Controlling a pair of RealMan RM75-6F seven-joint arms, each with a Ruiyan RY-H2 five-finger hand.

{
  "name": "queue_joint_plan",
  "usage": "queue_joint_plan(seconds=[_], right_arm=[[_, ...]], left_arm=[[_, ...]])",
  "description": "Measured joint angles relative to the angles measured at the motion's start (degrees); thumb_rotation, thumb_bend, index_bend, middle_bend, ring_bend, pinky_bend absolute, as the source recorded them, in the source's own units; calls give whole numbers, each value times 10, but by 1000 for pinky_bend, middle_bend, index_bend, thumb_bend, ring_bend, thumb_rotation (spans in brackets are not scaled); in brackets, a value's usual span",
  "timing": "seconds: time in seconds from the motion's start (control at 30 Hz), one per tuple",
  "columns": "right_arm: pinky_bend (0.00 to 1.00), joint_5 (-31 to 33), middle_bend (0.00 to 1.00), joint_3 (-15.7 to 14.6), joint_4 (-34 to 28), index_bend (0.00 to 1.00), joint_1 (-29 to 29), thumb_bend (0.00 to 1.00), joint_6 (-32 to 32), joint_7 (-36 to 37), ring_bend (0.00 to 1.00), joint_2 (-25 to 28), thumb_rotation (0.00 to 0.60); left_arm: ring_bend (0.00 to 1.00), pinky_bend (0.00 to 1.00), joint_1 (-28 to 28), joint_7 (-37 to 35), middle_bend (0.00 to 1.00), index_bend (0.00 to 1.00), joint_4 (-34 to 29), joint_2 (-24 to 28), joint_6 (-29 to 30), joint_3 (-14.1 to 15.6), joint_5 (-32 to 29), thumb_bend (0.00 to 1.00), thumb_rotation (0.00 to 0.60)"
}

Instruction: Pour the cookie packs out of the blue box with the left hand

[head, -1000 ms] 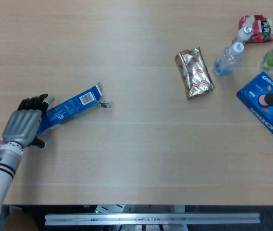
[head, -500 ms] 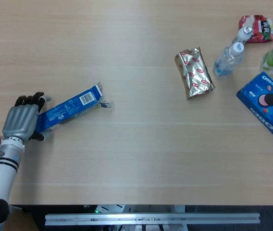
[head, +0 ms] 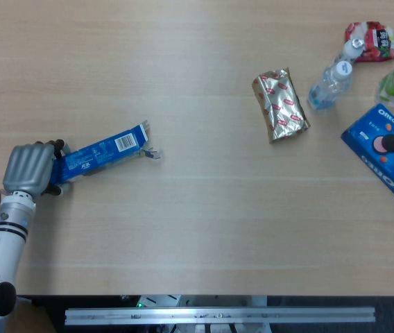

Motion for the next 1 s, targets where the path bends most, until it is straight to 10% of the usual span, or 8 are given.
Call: queue_joint_plan(seconds=[0.6,1.0], right_arm=[[182,1,247,0,9,192,-6,231,7,13,162,-1,600],[182,0,247,0,11,192,-7,231,7,16,162,-2,600]], left_arm=[[545,663,-7,-18,565,520,-8,16,12,-10,45,173,600],[543,666,-27,51,568,519,-108,121,48,-10,137,174,600]])
